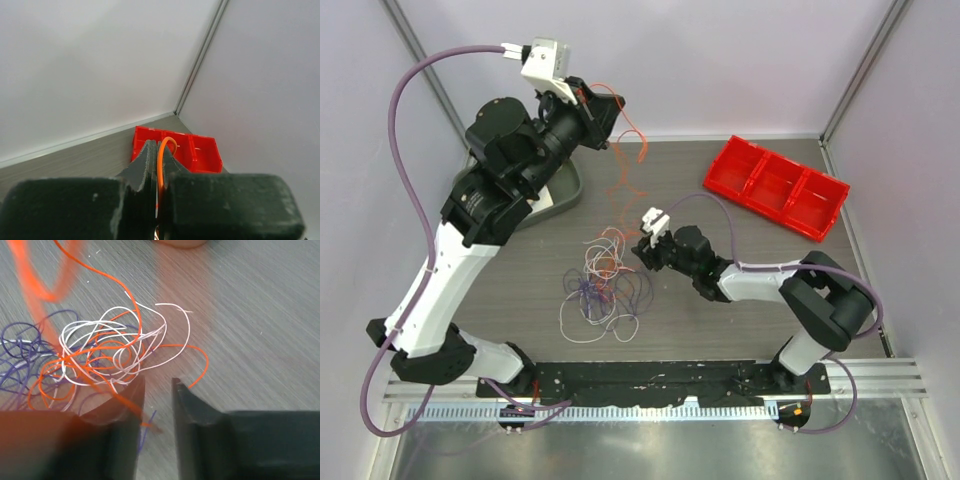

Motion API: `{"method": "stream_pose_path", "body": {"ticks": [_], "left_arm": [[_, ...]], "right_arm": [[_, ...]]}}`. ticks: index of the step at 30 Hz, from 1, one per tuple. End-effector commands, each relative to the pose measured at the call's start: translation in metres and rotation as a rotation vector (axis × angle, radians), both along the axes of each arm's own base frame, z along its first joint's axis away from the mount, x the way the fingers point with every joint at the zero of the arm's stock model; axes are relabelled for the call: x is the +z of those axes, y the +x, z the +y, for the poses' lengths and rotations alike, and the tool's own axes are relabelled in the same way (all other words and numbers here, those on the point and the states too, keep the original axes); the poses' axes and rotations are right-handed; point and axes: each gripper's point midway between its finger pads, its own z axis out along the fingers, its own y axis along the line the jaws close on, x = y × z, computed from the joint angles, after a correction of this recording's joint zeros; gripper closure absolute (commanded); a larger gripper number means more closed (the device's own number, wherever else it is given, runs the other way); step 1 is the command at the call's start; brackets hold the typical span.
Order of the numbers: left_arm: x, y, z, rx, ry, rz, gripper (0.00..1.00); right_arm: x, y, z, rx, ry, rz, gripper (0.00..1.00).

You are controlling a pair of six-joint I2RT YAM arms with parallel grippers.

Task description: Untangle the cables

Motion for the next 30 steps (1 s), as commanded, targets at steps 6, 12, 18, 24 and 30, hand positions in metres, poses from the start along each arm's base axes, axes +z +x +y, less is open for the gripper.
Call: {"method": "stream_pose_path", "body": {"ticks": [6,12,18,24,30], "left_arm": [[0.020,0.017,0.061,0.317,0.061,-0.106,1.00],[0.018,0.021,0.115,0.565,0.168,-0.137,1.00],[0.031,-0.008,0.189,0.808,0.132,-0.188,1.00],[0.042,-0.032,0.234,0.941,0.124,-0.215,1.00],[0.046,-0.042,0.242,0.951,0.133,-0.224,1.00]], "right_arm": [[0.015,0.029,-0.083,-0.350,0.237,0.208,0.99],[-0.037,0.041,-0.199,-0.809,0.239,0.431,0.99],[-0.068,0.038,-0.237,-0.992,0.213,0.555,0.99],[-0.087,0.025,-0.285,-1.188,0.220,0.623,0.99],[-0.044,0.050,-0.285,-1.128,0.280,0.570,0.99]]}}
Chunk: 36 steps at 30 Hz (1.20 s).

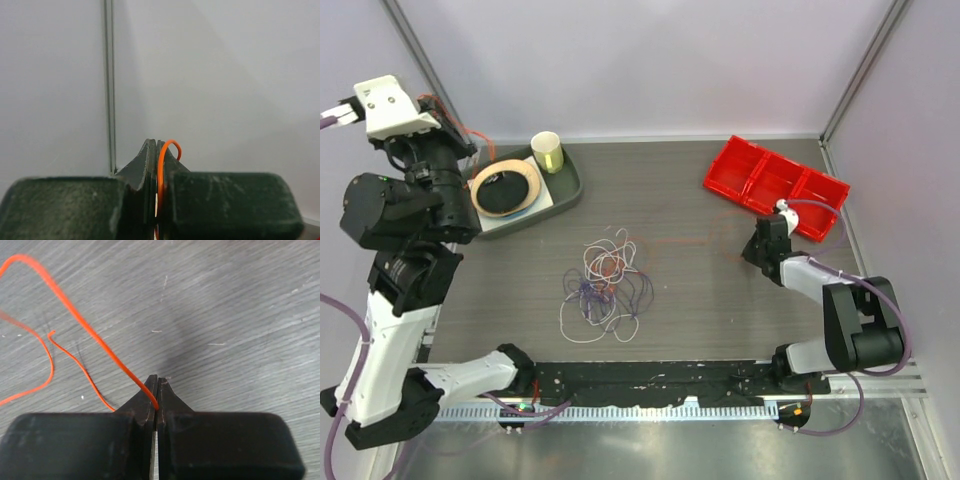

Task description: Untangle the cables

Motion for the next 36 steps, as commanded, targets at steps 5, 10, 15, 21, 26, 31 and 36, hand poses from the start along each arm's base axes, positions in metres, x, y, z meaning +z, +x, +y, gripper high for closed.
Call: {"method": "stream_pose_path", "body": {"ticks": [5,10,15,21,26,31,36], "left_arm": [[-0.019,0.015,-0.032,-0.140,0.043,0.060,1.00],[-0.039,0.035,-0.073,-0.287,0.052,0.131,1.00],[-0.060,0.045,-0.128,-0.521,0.042,0.193,1.00],[-0.101,0.055,-0.181,-0.727,0.005,0.285,1.00],[-0.138,0.065,-0.215,-0.831,-0.005,0.361,1.00],[-0.162,0.065,-0.232,-0.883,-0.031,0.400,1.00],[-0.165,0.061,-0.242,-0.859,-0.079,0.379,1.00]], "right_arm": [[0.103,0.034,0.074,0.383,0.158,-0.250,0.99],[0.100,0.013,0.098,0.477,0.040,-0.215,0.70],[0.132,0.000,0.067,0.377,-0.113,-0.285,0.40],[0.216,-0.028,0.090,0.587,-0.084,-0.589,0.28],[0.290,-0.071,0.141,0.890,0.102,-0.893,0.20],[0.347,-0.090,0.173,1.040,0.249,-1.025,0.18],[0.355,-0.080,0.210,1.087,0.309,-1.027,0.18]]}}
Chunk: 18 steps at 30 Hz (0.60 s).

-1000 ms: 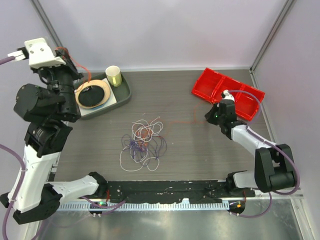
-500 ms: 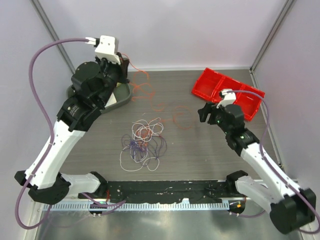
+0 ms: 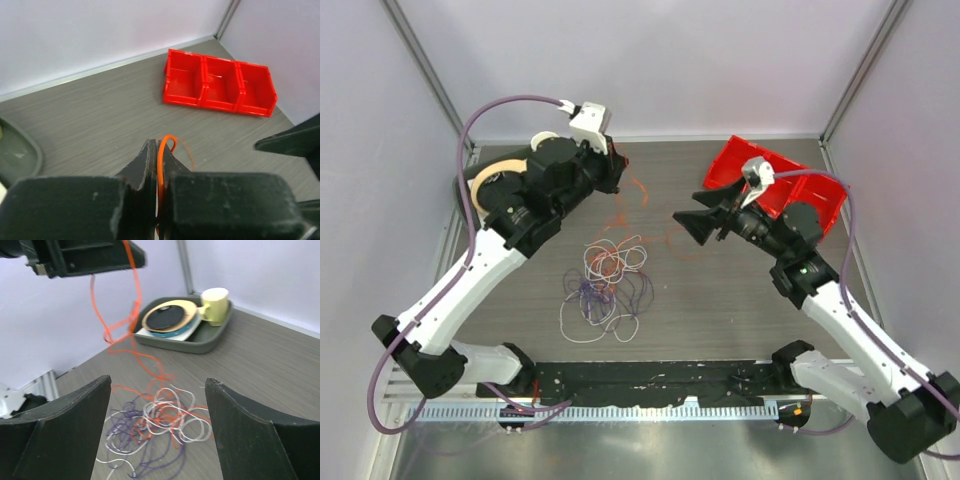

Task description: Untangle the cables

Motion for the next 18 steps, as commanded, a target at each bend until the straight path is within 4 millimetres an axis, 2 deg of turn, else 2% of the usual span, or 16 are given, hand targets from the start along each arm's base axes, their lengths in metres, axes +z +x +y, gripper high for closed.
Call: {"method": "stream_pose_path", "body": {"ticks": [1,3,7,8,9,10,12,14,17,18], "left_arm": [[0.038,-0.012,-0.014,0.000,-0.137,-0.088,1.00],[0.034,-0.013,-0.019,0.010,-0.137,-0.081,1.00],[0.033,-0.014,-0.029,-0.005,-0.160,-0.076,1.00],[0.030,-0.012,-0.032,-0.007,-0.156,-0.068,1.00],[0.031,-0.013,-0.035,-0.015,-0.159,-0.068,1.00],[0.031,-0.015,-0.037,-0.022,-0.163,-0.065,1.00],[0.031,-0.018,-0.043,-0.038,-0.164,-0.061,1.00],[0.032,-0.021,-0.048,-0.052,-0.169,-0.059,1.00],[0.032,-0.026,-0.052,-0.081,-0.175,-0.054,1.00],[0.030,-0.027,-0.052,-0.083,-0.175,-0.048,1.00]], "right_arm": [[0.048,-0.013,0.041,0.137,0.095,-0.114,0.18],[0.043,-0.002,0.058,0.128,0.081,-0.121,0.18],[0.030,0.003,0.093,0.191,0.059,-0.126,0.18],[0.029,0.006,0.097,0.189,0.060,-0.133,0.18],[0.030,0.017,0.098,0.131,0.064,-0.133,0.18],[0.022,0.026,0.102,0.109,0.044,-0.120,0.18],[0.024,0.036,0.107,0.061,0.034,-0.146,0.18],[0.017,0.044,0.114,0.054,0.024,-0.148,0.21],[0.018,0.050,0.116,0.032,0.040,-0.166,0.42],[0.019,0.051,0.115,0.021,0.053,-0.176,0.62]]}}
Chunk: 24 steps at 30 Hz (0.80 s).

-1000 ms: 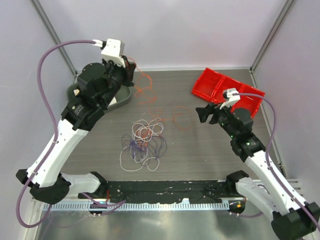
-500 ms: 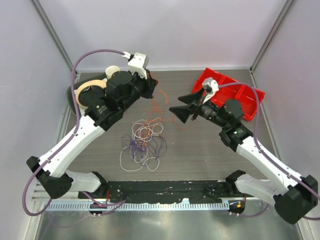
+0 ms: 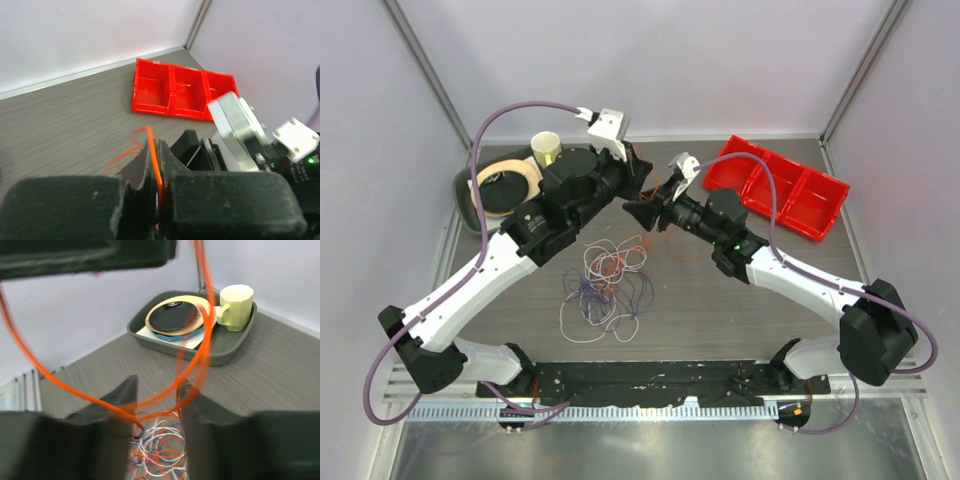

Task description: Untangle the cables

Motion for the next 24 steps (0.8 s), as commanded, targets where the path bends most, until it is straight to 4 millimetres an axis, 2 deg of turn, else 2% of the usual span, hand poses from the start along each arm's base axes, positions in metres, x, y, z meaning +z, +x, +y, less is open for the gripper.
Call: {"method": "stream_pose_path", "body": {"ticks": [1,2,3,4,5,6,7,9,10,11,13,14,16,17,18,20,21,23,24], "left_arm": [[0.022,-0.007,-0.006,-0.033,-0.075,-0.035,1.00],[0.021,-0.009,-0.007,-0.042,-0.073,-0.030,1.00],[0.016,-0.010,-0.004,-0.037,-0.067,-0.014,1.00],[0.018,-0.013,0.000,-0.031,-0.071,-0.013,0.93],[0.014,-0.014,0.003,-0.021,-0.063,-0.004,0.76],[0.009,-0.016,0.005,-0.024,-0.052,0.004,0.21],[0.006,-0.018,0.008,-0.022,-0.047,0.008,0.01],[-0.002,-0.028,0.017,-0.028,-0.045,0.015,0.00],[-0.004,-0.033,0.021,-0.033,-0.055,0.013,0.00],[-0.009,-0.040,0.028,-0.035,-0.069,0.008,0.00],[-0.013,-0.051,0.035,-0.051,-0.092,0.002,0.00],[-0.019,-0.058,0.043,-0.051,-0.106,-0.005,0.00],[-0.029,-0.060,0.054,-0.012,-0.118,0.002,0.00],[-0.044,-0.059,0.058,0.007,-0.107,0.018,0.00],[-0.046,-0.061,0.064,0.025,-0.116,0.019,0.00],[-0.067,-0.057,0.070,0.068,-0.093,0.047,0.00],[-0.077,-0.054,0.068,0.079,-0.075,0.067,0.00],[-0.098,-0.047,0.067,0.106,-0.036,0.096,0.00],[-0.107,-0.044,0.066,0.118,-0.018,0.111,0.00]], "right_arm": [[0.053,0.011,-0.007,-0.082,0.120,-0.162,0.80],[0.058,0.010,-0.011,-0.097,0.141,-0.166,0.99],[0.056,0.010,-0.014,-0.114,0.146,-0.148,0.99],[0.055,0.012,-0.017,-0.135,0.136,-0.132,0.99],[0.054,0.023,-0.028,-0.217,0.116,-0.119,0.99],[0.051,0.029,-0.039,-0.282,0.081,-0.084,0.99],[0.051,0.039,-0.053,-0.361,0.059,-0.072,0.99],[0.056,0.052,-0.083,-0.492,0.017,-0.046,0.99],[0.060,0.069,-0.113,-0.570,0.014,-0.033,0.99],[0.066,0.075,-0.129,-0.606,0.041,-0.004,0.99],[0.090,0.084,-0.166,-0.672,0.066,-0.002,0.99],[0.099,0.093,-0.200,-0.750,0.078,-0.009,0.99],[0.123,0.094,-0.227,-0.811,0.093,-0.028,0.99],[0.129,0.098,-0.252,-0.875,0.090,-0.024,0.99],[0.142,0.095,-0.264,-0.908,0.079,-0.011,0.99],[0.140,0.100,-0.288,-0.992,0.045,0.024,0.99],[0.143,0.101,-0.309,-1.051,0.028,0.036,0.99],[0.140,0.105,-0.328,-1.098,0.014,0.055,0.99],[0.141,0.106,-0.345,-1.139,0.016,0.054,0.99]]}}
